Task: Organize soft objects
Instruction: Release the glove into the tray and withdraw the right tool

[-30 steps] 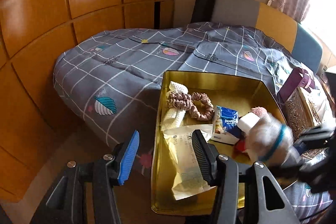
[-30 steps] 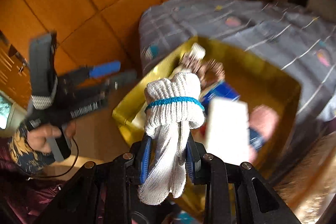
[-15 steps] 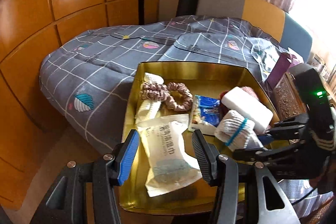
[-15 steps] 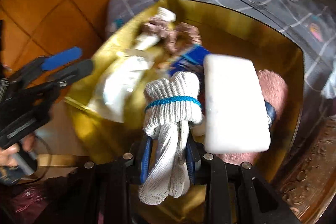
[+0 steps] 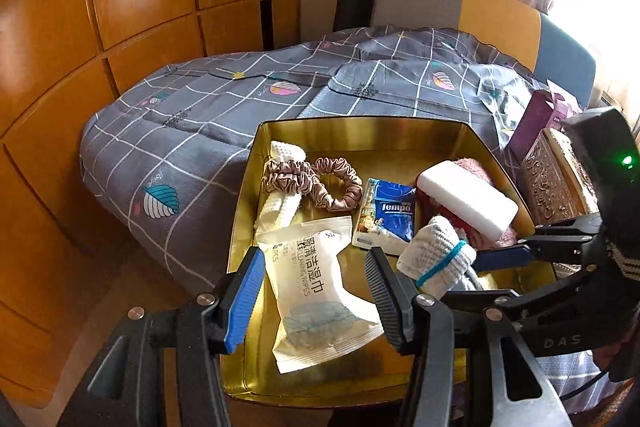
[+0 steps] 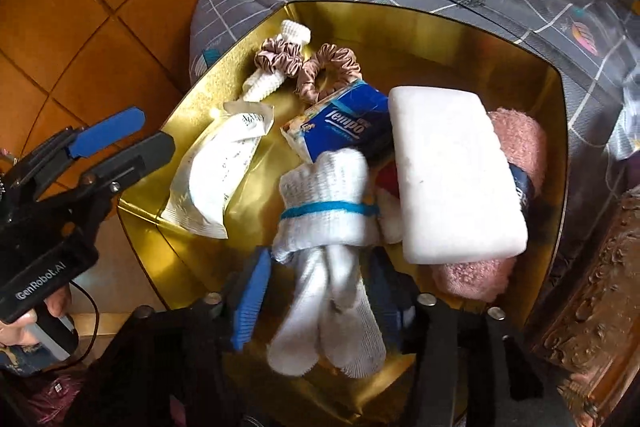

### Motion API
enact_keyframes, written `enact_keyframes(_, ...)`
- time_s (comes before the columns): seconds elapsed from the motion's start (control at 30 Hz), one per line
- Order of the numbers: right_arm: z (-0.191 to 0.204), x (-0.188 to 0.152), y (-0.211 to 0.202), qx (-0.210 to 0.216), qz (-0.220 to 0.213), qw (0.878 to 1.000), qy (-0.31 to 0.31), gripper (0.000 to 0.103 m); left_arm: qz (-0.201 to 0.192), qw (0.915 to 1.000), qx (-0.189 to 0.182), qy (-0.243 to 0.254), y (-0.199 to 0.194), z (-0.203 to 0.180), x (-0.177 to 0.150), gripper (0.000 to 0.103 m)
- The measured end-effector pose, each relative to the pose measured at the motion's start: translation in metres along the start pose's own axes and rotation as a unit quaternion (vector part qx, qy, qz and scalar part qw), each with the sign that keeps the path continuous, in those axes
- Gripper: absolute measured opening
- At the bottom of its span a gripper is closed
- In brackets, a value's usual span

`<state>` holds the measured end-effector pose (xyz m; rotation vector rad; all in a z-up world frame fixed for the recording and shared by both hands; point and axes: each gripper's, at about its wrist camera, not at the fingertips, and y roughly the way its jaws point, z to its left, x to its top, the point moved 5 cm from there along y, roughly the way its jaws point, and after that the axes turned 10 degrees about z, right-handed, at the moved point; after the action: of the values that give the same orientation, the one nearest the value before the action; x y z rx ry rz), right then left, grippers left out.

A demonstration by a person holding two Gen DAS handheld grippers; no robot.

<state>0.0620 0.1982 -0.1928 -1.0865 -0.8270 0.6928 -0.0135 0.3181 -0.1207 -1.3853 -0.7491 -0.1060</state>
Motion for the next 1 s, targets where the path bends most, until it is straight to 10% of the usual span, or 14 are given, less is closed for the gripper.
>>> enact_keyframes(1.0,-0.054,-0.053,-0.173,-0.080,-0.223,0.969,0.065,0.065,-0.046,0.9951,-0.020,0.086,-0.035,-0.059,0.016,0.053)
